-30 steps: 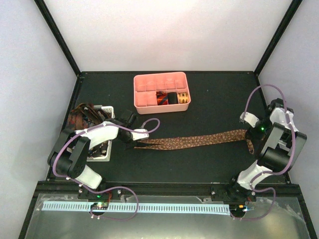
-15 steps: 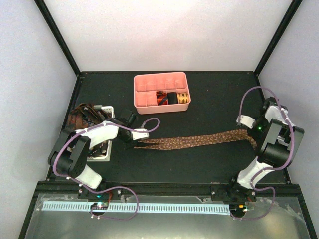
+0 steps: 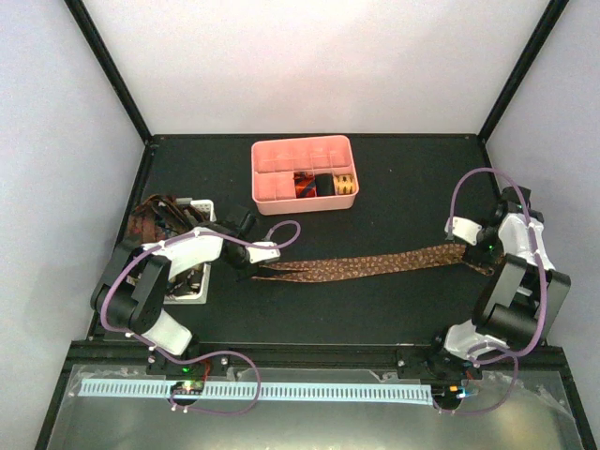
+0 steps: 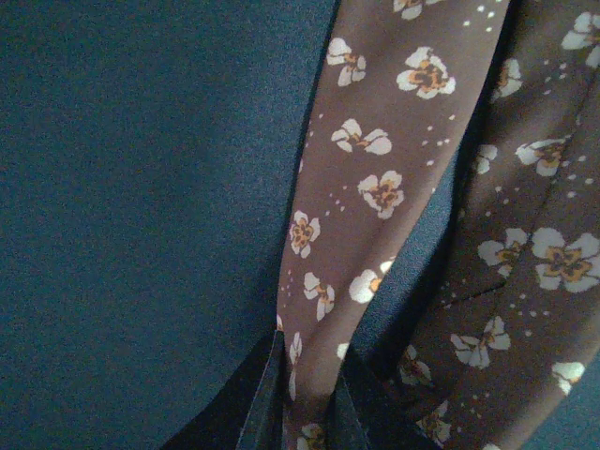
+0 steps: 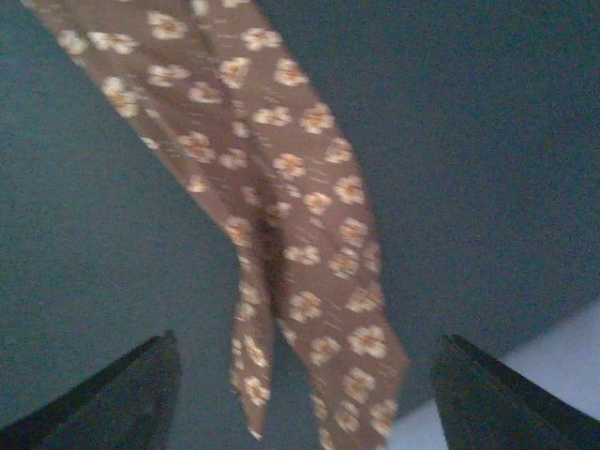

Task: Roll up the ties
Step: Adjust the tie at the center of the board, then flatten out the tie at the center of the board.

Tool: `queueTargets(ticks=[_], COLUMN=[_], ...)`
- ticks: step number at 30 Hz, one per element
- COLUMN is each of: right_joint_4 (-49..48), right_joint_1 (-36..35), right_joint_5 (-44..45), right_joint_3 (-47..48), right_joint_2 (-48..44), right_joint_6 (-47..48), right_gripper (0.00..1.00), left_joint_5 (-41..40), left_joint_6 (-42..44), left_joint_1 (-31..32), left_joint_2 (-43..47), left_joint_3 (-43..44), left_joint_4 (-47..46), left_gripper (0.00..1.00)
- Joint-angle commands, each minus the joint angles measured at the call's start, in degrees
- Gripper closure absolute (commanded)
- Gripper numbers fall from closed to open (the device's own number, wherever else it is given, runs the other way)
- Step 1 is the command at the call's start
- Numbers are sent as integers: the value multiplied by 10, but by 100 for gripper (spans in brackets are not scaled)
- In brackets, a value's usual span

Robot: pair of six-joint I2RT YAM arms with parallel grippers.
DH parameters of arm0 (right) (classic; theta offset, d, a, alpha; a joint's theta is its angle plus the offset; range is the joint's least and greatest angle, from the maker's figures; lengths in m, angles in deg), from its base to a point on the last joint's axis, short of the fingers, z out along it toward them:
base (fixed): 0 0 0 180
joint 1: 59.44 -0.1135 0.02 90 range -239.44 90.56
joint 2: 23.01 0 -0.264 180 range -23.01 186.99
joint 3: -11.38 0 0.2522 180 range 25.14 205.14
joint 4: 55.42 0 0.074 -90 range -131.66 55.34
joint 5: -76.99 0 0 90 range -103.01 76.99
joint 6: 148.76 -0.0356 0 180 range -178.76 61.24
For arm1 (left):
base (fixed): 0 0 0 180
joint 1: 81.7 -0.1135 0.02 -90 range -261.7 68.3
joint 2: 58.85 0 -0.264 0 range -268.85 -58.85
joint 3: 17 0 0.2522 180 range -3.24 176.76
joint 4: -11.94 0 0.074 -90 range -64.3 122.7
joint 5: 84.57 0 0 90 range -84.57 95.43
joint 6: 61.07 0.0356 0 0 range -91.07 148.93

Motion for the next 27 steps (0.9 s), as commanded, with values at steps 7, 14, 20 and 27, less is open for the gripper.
queueTargets(ticks=[7, 14, 20, 27], right_joint_4=[62, 57, 41, -25], right_joint_1=[-14, -16, -16, -16], right_joint_5=[16, 54, 62, 41], right_joint_3=[37, 59, 64, 44], right_joint_2=[115, 166, 111, 44], right_joint_6=[48, 43, 48, 45], right_gripper=[20, 58, 94, 98], left_joint_5=[12, 12, 9, 9], left_joint_6=[6, 6, 8, 10], left_joint_1=[-5, -5, -7, -9], left_joint_2=[-24, -30, -33, -38], left_joint_3=[12, 12, 12, 17], left_joint_4=[6, 3, 2, 2], left_gripper=[86, 86, 86, 88])
